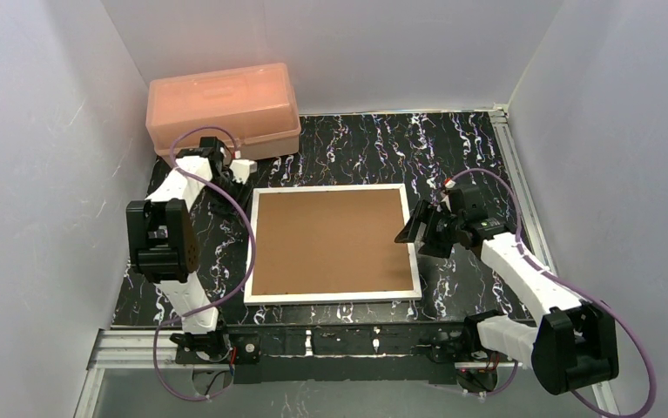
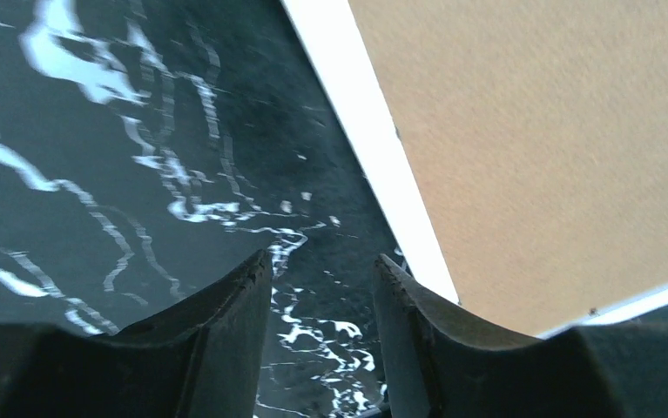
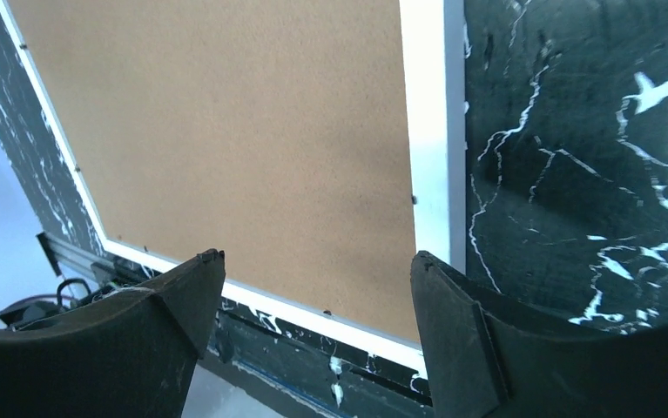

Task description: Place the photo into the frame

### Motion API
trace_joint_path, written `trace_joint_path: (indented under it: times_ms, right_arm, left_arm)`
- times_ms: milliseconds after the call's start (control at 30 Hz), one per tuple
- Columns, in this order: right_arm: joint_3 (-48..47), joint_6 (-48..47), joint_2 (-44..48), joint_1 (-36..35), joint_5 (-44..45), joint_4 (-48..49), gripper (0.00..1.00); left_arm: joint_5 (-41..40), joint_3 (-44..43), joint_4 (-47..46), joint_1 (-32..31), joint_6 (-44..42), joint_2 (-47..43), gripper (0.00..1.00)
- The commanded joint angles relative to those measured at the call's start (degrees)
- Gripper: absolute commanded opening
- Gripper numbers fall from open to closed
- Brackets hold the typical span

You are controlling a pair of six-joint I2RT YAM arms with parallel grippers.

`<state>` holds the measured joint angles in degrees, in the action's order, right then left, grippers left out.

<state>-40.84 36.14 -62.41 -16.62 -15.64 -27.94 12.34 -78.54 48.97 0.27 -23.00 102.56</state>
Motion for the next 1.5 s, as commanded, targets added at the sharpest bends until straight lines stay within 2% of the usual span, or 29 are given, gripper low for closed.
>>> trace_joint_path:
  times_ms: [0, 200, 467, 733, 967, 1467]
  right_arm:
    - [2.42, 0.82, -2.26, 0.27, -8.05, 6.26, 0.85]
    - [2.69, 0.44, -3.80, 0.43, -12.23, 7.34, 0.84]
    - [3.99, -0.40, -5.30, 1.39, -13.80, 8.37, 0.83]
    - [3.32, -3.31, -8.03, 5.43, -15.08, 8.37, 0.82]
    - [3.83, -3.66, -11.15, 6.51, -17.22, 10.83, 0.82]
    - [5.33, -5.99, -13.49, 6.83, -15.96, 11.08, 0.81]
  left_arm:
    - [7.20, 3.30, 4.68, -0.36, 0.45, -0.43, 0.43]
    - [13.54, 3.07, 5.75, -0.36, 2.17, 2.77, 0.34]
    - [13.00, 3.73, 4.32, -0.36, 1.82, 5.91, 0.21]
    - [12.02, 3.89, 3.24, -0.36, 1.83, 6.51, 0.13]
    - [11.97, 3.86, 2.89, -0.36, 1.95, 6.59, 0.09]
    - [12.27, 3.67, 2.46, -0.36, 2.18, 6.78, 0.05]
